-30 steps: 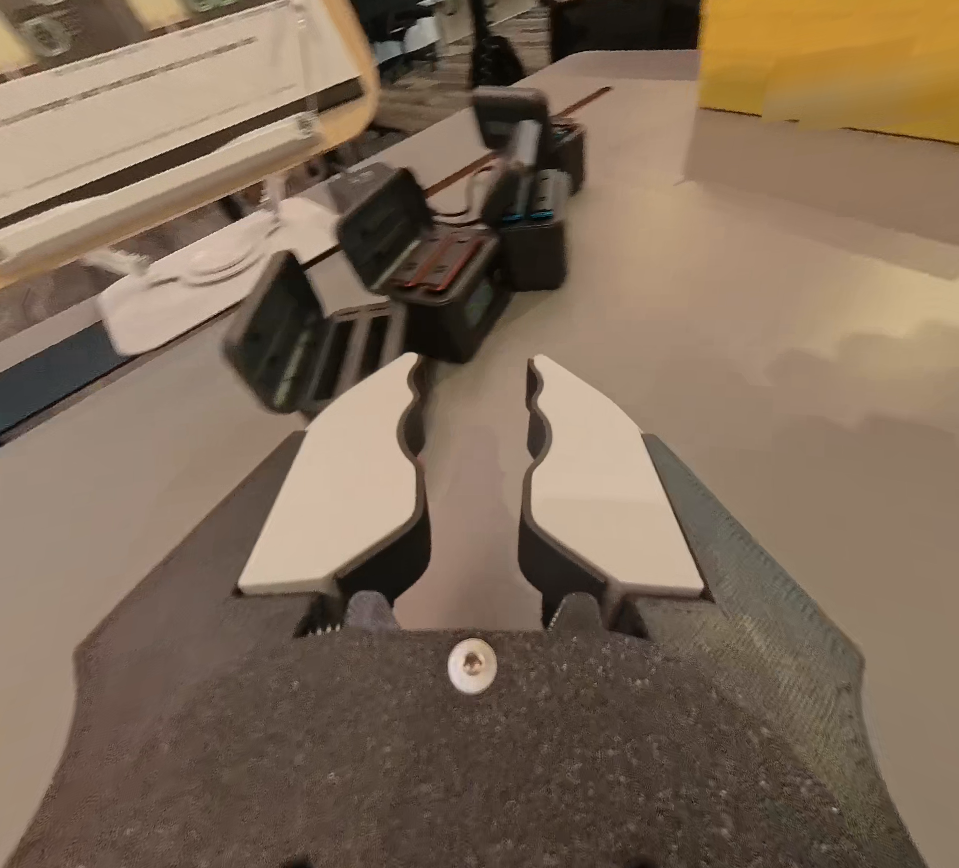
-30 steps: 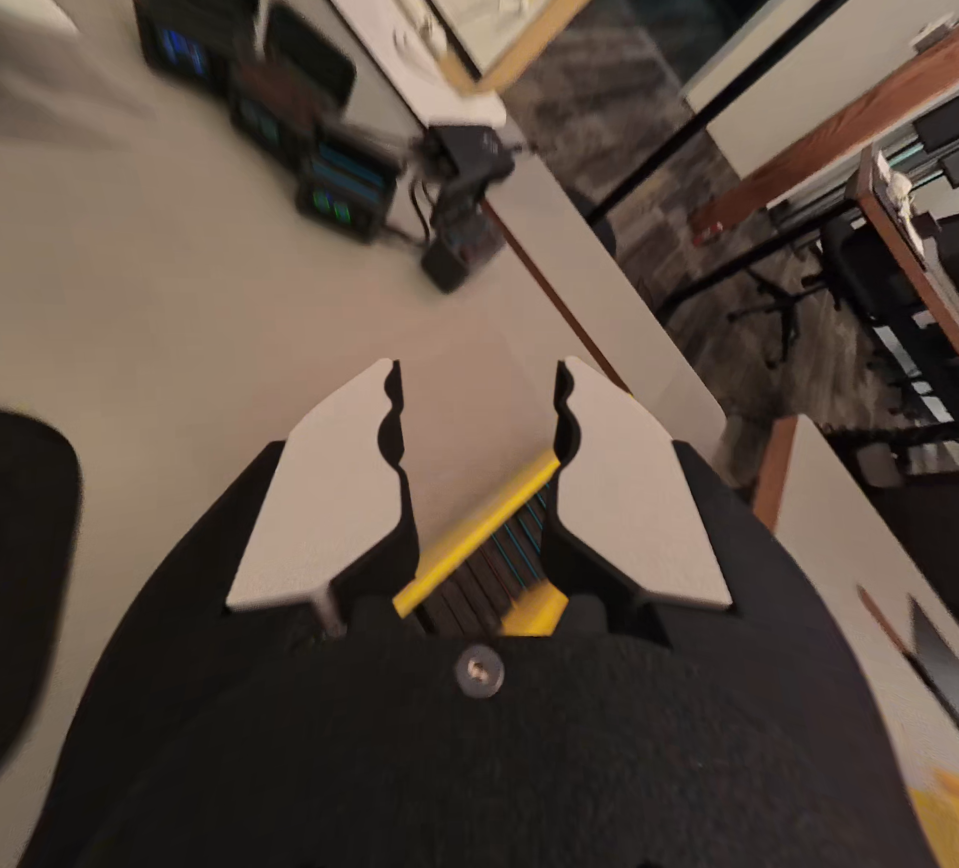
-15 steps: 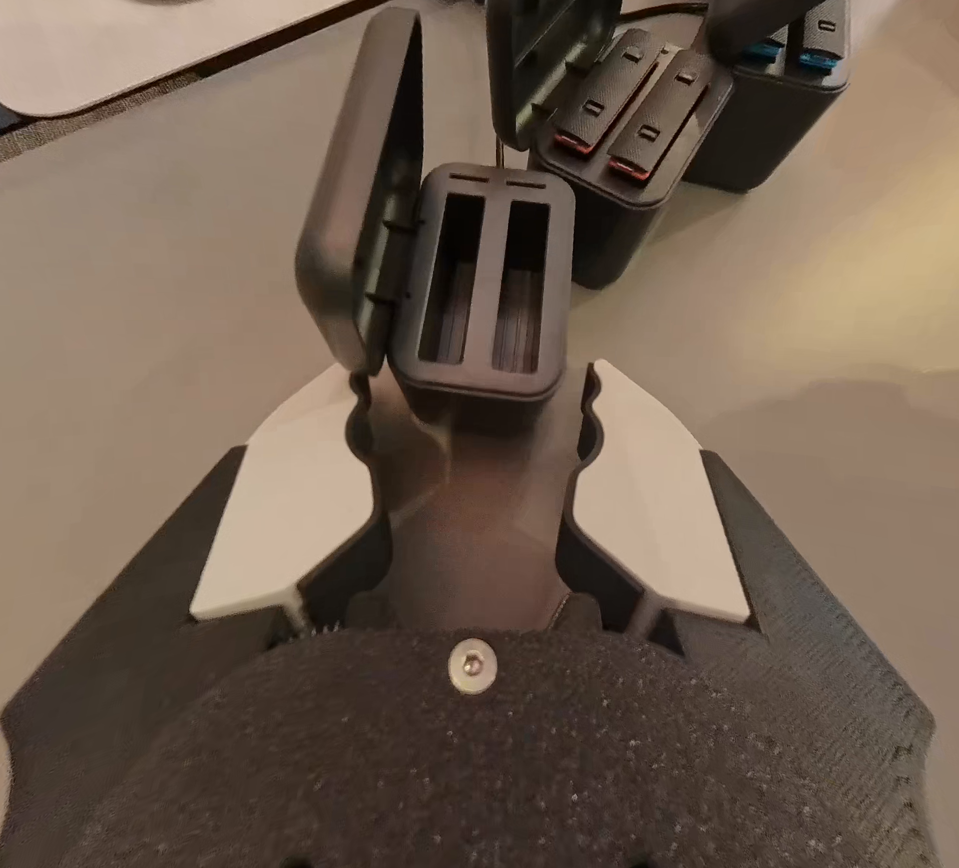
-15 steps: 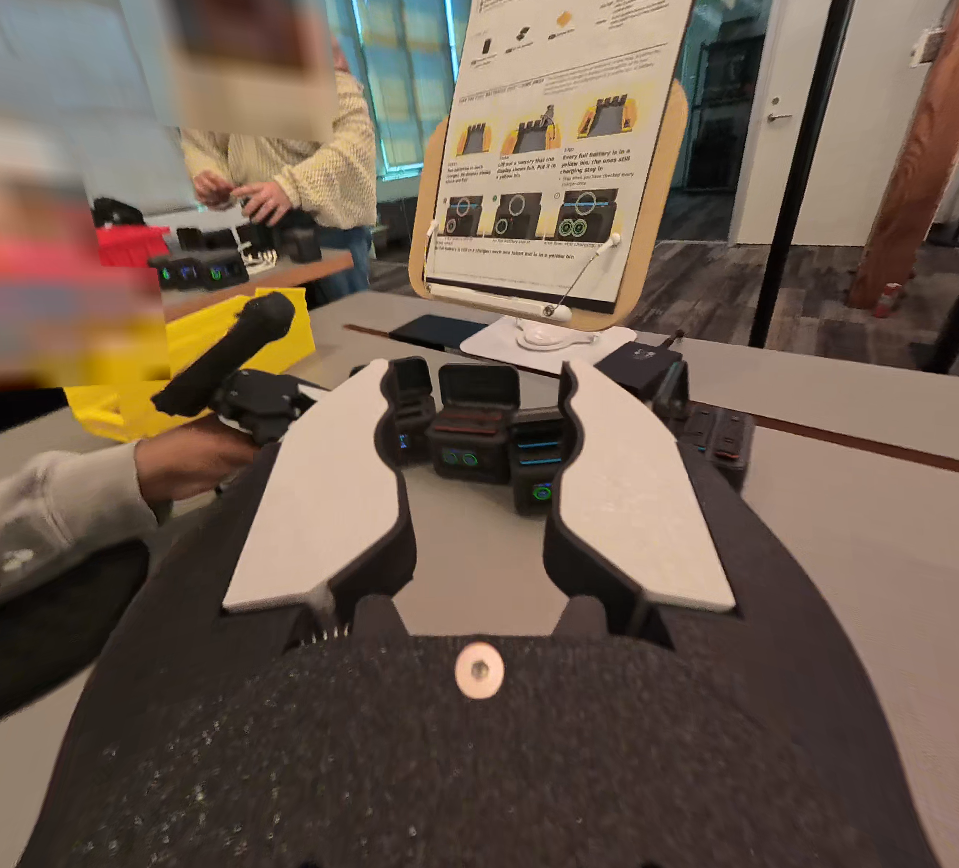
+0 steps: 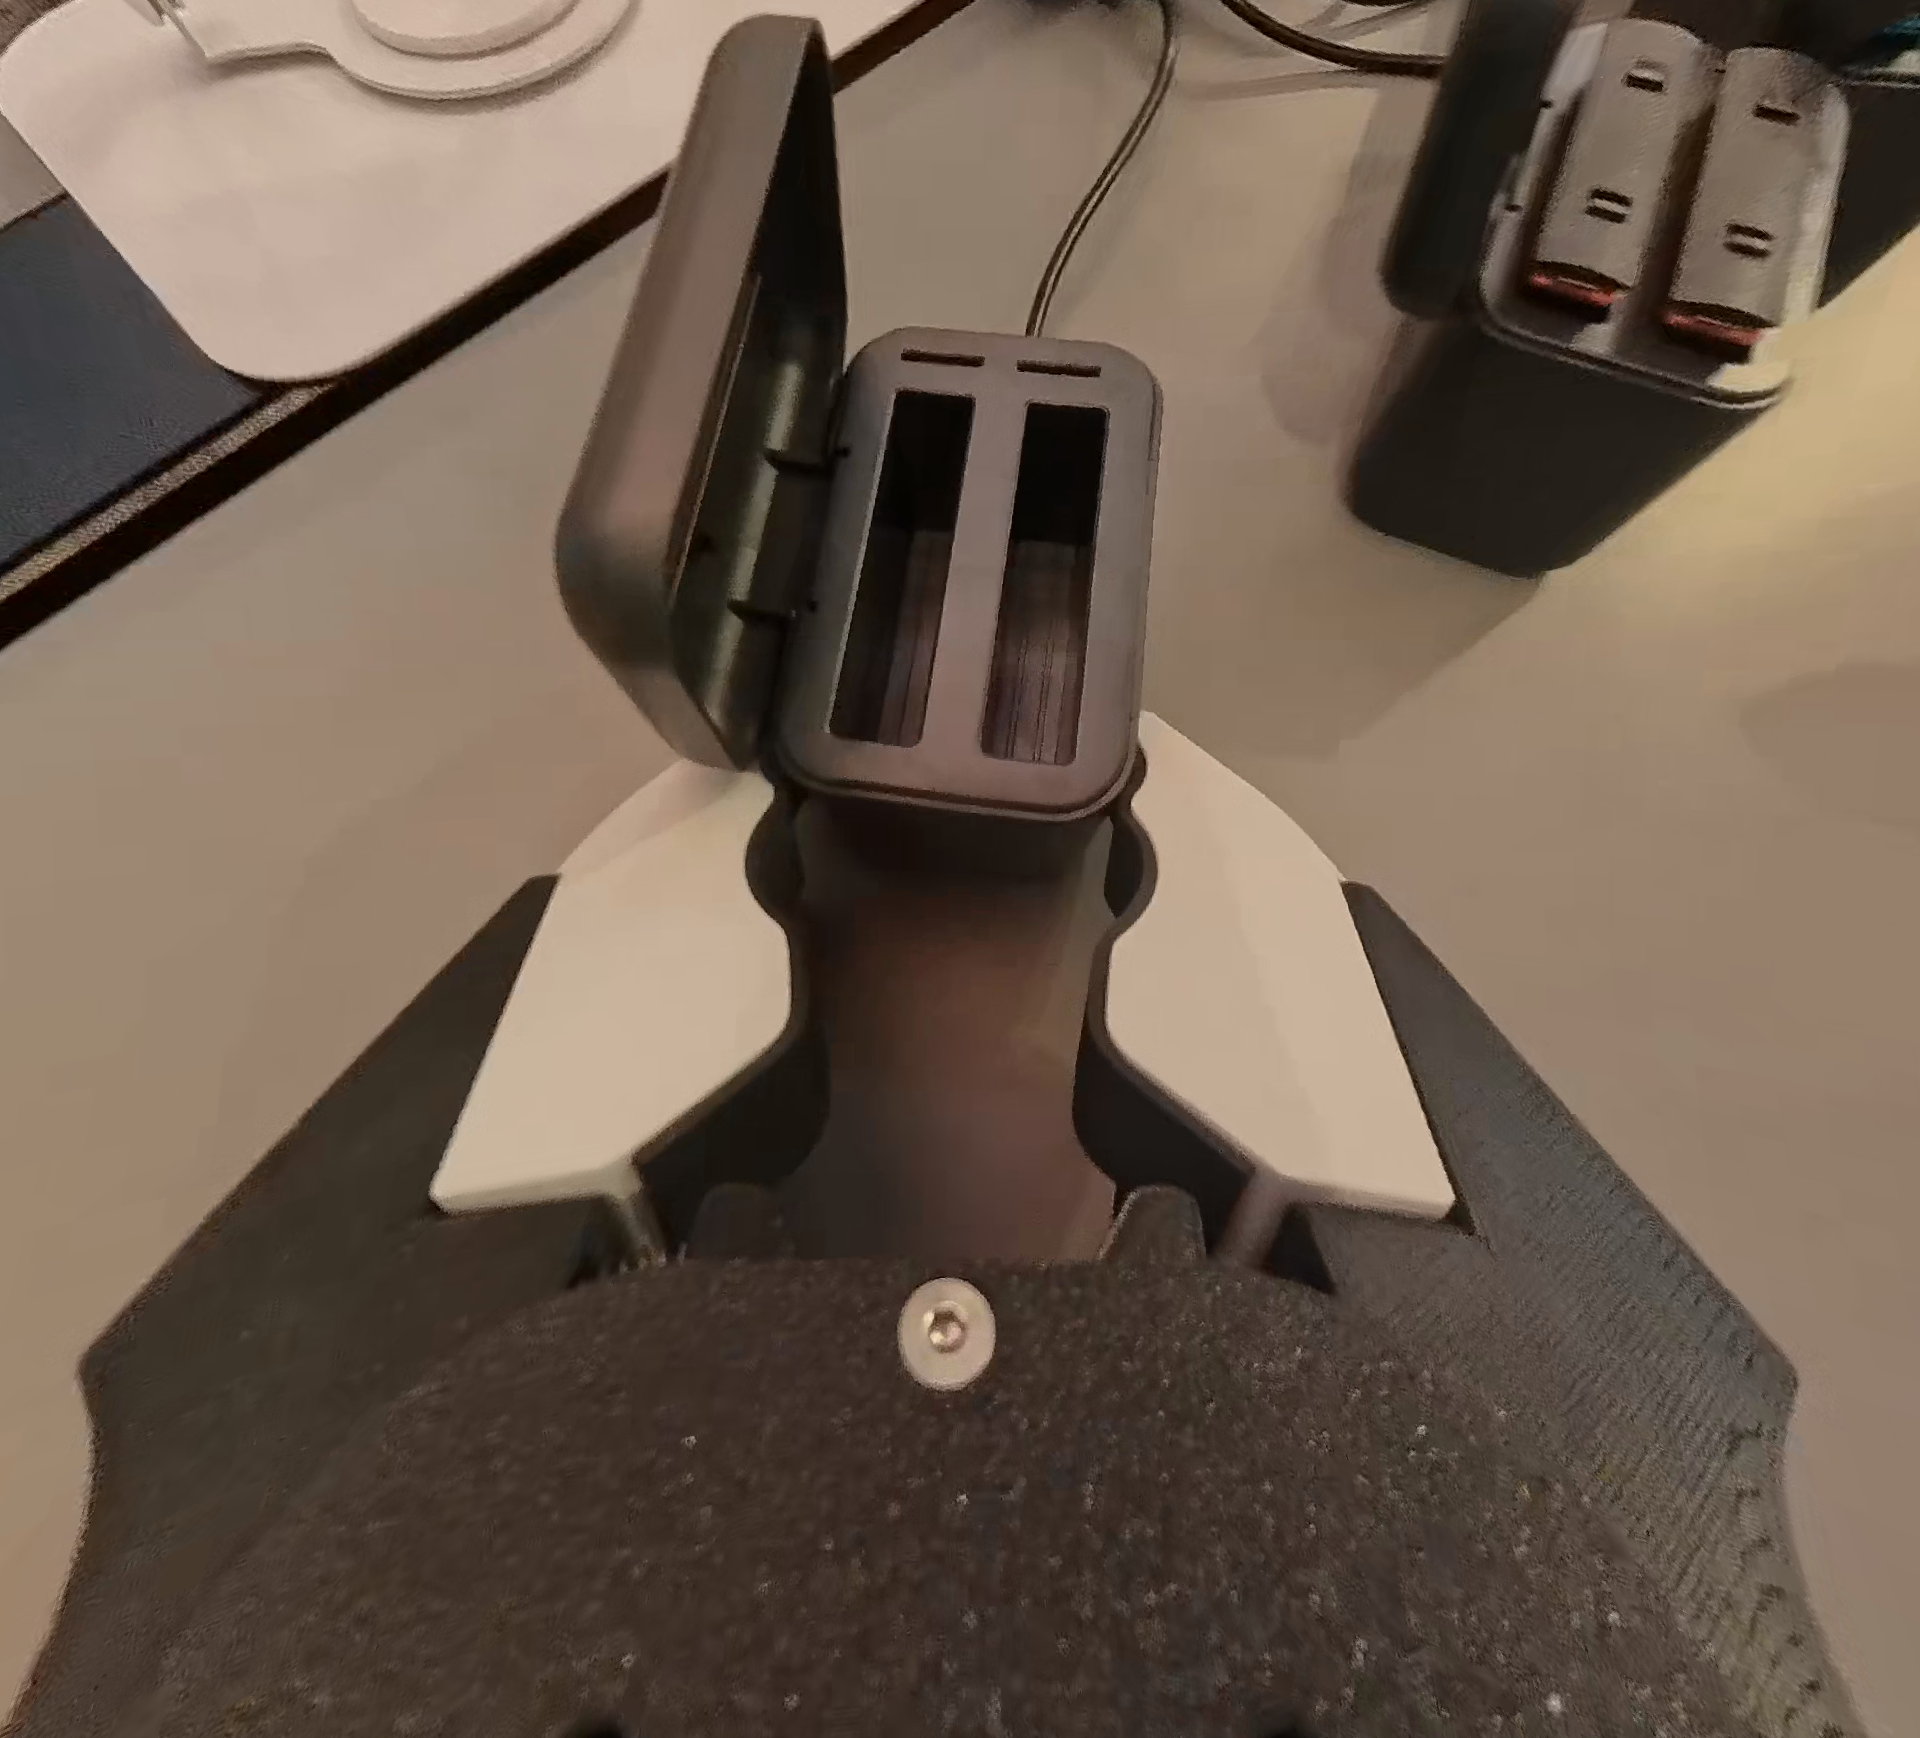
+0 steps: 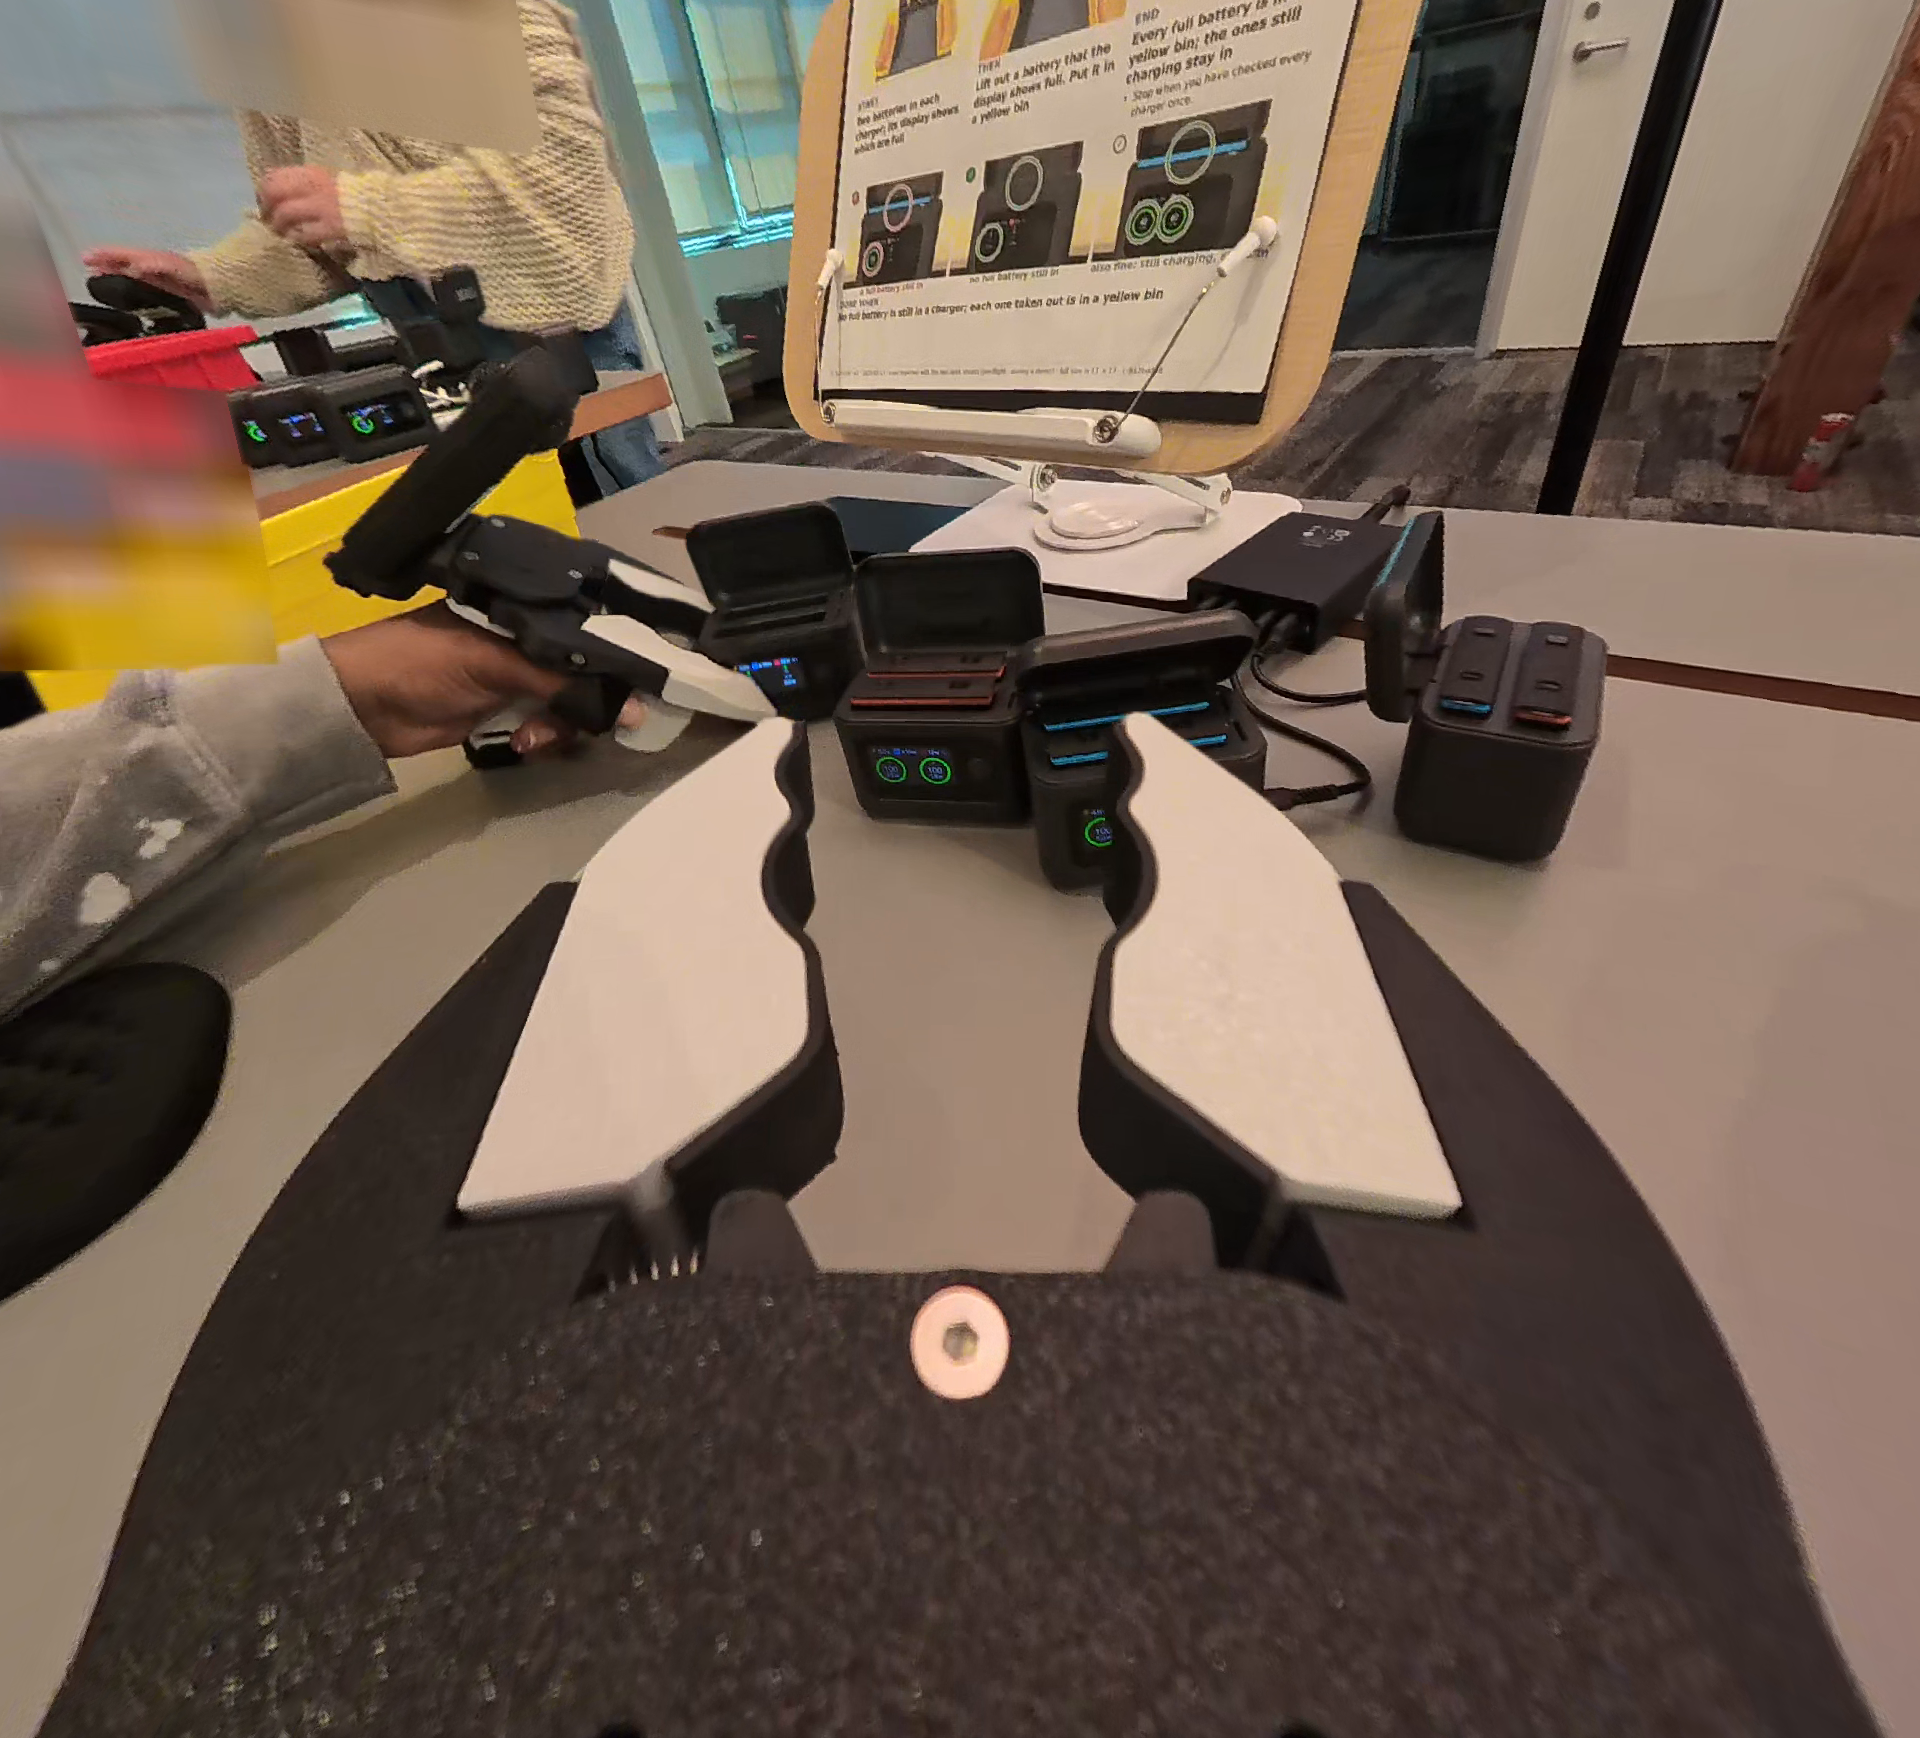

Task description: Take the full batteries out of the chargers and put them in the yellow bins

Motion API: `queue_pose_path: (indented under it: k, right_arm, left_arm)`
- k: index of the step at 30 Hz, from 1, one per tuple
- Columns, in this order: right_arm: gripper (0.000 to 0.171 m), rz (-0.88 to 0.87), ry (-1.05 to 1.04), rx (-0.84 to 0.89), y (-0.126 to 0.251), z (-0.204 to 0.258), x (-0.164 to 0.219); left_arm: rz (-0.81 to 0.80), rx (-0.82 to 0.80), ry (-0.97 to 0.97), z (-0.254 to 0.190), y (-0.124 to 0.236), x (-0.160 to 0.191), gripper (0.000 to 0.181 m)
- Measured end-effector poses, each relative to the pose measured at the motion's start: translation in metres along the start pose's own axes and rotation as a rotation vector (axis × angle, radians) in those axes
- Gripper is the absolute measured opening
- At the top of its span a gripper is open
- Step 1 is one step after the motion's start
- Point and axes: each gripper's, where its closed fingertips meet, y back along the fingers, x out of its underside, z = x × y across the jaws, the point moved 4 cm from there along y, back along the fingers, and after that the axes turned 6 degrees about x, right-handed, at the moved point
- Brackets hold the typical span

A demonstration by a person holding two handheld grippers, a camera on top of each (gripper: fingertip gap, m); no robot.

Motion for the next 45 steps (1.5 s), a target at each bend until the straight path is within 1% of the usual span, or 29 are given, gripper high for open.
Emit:
queue_pose_path:
  k: [3, 5, 6, 7, 8, 11, 13, 14, 15, 17, 21, 25, 31, 34, 37, 41, 45]
  right_arm:
    - [0.053, 0.012, 0.006, 0.007, 0.000, -0.003, 0.003]
    - [0.052, 0.020, 0.000, 0.006, 0.000, -0.004, 0.005]
    - [0.052, 0.021, -0.002, 0.005, 0.000, -0.004, 0.005]
    - [0.052, 0.023, -0.002, 0.003, -0.001, -0.004, 0.005]
    - [0.052, 0.026, 0.000, 0.003, -0.001, -0.004, 0.006]
    - [0.052, 0.028, 0.001, 0.002, -0.001, -0.004, 0.006]
    - [0.052, 0.026, 0.000, 0.007, 0.000, -0.005, 0.006]
    - [0.051, 0.021, -0.002, 0.011, 0.001, -0.005, 0.005]
    - [0.051, 0.016, -0.004, 0.015, 0.001, -0.006, 0.004]
    - [0.051, 0.010, -0.006, 0.027, 0.002, -0.008, 0.003]
    - [0.051, 0.029, 0.009, 0.062, 0.000, -0.010, 0.007]
    - [0.054, 0.098, 0.026, 0.065, -0.008, -0.002, 0.021]
    - [0.070, 0.261, 0.073, -0.010, -0.041, 0.039, 0.053]
    - [0.082, 0.343, 0.099, 0.002, -0.065, 0.052, 0.064]
    - [0.094, 0.410, 0.079, -0.002, -0.091, 0.062, 0.073]
    - [0.117, 0.502, 0.089, 0.085, -0.123, 0.057, 0.086]
    - [0.118, 0.493, 0.127, 0.161, -0.144, 0.048, 0.083]
  left_arm:
    - [0.001, -0.018, 0.007, 0.023, 0.000, -0.001, 0.056]
    - [-0.003, -0.017, 0.046, 0.036, 0.001, -0.001, 0.051]
    - [-0.010, -0.025, 0.065, 0.042, 0.002, -0.001, 0.044]
    - [-0.020, -0.052, 0.080, 0.049, 0.003, -0.001, 0.030]
    - [-0.021, -0.095, 0.092, 0.058, 0.005, -0.001, 0.024]
    - [-0.022, -0.131, 0.126, 0.068, 0.009, 0.001, 0.030]
    - [-0.039, -0.219, 0.136, 0.073, 0.016, 0.001, 0.027]
    - [-0.064, -0.260, 0.133, 0.072, 0.020, 0.000, 0.022]
    - [-0.088, -0.293, 0.128, 0.070, 0.024, -0.001, 0.019]
    - [-0.135, -0.308, 0.125, 0.057, 0.028, -0.003, 0.019]
    - [-0.195, -0.262, 0.113, 0.023, 0.030, -0.006, 0.022]
    - [-0.235, -0.219, 0.085, -0.006, 0.034, -0.007, 0.025]
    - [-0.241, -0.151, 0.046, -0.044, 0.038, -0.004, 0.032]
    - [-0.248, -0.150, 0.022, -0.057, 0.043, -0.005, 0.033]
    - [-0.273, -0.157, 0.008, -0.067, 0.050, -0.008, 0.033]
    - [-0.284, -0.191, -0.027, -0.074, 0.059, -0.006, 0.033]
    - [-0.269, -0.219, -0.053, -0.074, 0.064, 0.001, 0.032]
